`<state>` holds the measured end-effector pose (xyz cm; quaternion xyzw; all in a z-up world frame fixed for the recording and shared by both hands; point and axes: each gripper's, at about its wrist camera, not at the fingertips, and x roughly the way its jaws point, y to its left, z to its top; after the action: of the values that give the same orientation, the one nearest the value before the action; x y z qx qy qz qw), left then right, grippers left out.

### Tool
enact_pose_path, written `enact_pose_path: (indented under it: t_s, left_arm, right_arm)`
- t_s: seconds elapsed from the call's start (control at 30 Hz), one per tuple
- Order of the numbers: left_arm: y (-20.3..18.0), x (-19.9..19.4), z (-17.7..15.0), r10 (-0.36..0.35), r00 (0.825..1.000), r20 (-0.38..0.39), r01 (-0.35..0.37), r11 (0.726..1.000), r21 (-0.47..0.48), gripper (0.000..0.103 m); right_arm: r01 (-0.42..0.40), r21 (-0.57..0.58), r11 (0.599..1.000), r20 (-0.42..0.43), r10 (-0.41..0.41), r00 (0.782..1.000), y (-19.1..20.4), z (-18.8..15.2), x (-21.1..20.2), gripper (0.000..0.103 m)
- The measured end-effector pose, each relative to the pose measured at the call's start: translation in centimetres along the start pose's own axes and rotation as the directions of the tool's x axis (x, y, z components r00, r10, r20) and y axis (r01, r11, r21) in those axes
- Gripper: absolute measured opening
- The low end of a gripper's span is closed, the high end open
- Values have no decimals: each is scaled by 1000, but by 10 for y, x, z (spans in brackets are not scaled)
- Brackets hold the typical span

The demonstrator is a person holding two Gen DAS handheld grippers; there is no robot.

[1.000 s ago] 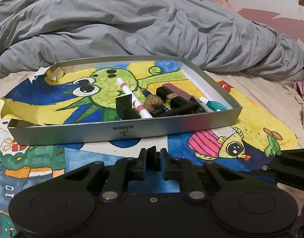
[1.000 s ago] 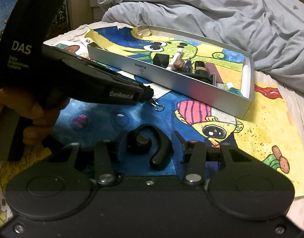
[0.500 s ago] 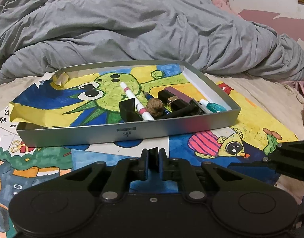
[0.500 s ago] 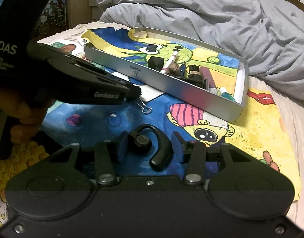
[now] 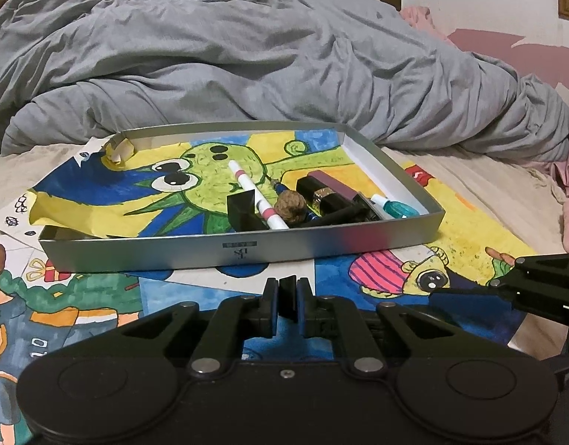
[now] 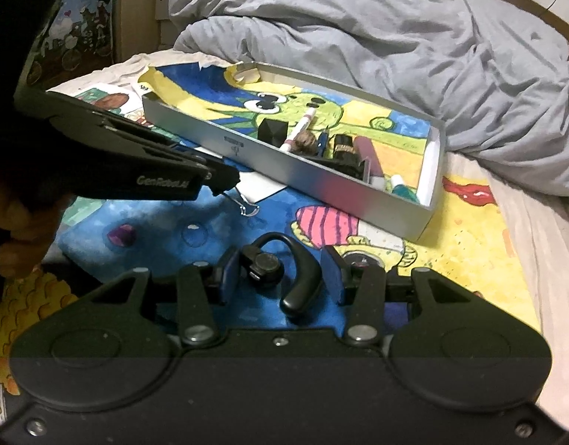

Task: Organize rigid objects
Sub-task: 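Carry the earphone with the right tool over the silver tray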

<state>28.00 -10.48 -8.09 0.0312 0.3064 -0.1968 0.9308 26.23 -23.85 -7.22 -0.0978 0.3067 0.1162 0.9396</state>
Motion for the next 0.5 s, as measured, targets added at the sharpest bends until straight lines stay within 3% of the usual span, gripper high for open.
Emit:
enact_pose_path:
  t_s: [0.3,0.5]
  left_arm:
    - [-5,-17,11,-7,999,49,6,1000,16,10]
    - [-9,-26,27,-7,994,109,6,1000,7,10]
  right_arm:
    - [63,31,998,77,-66,995,-15,10,-12,38]
    - [119,70,990,157,-129,979,-33,15,-21,38]
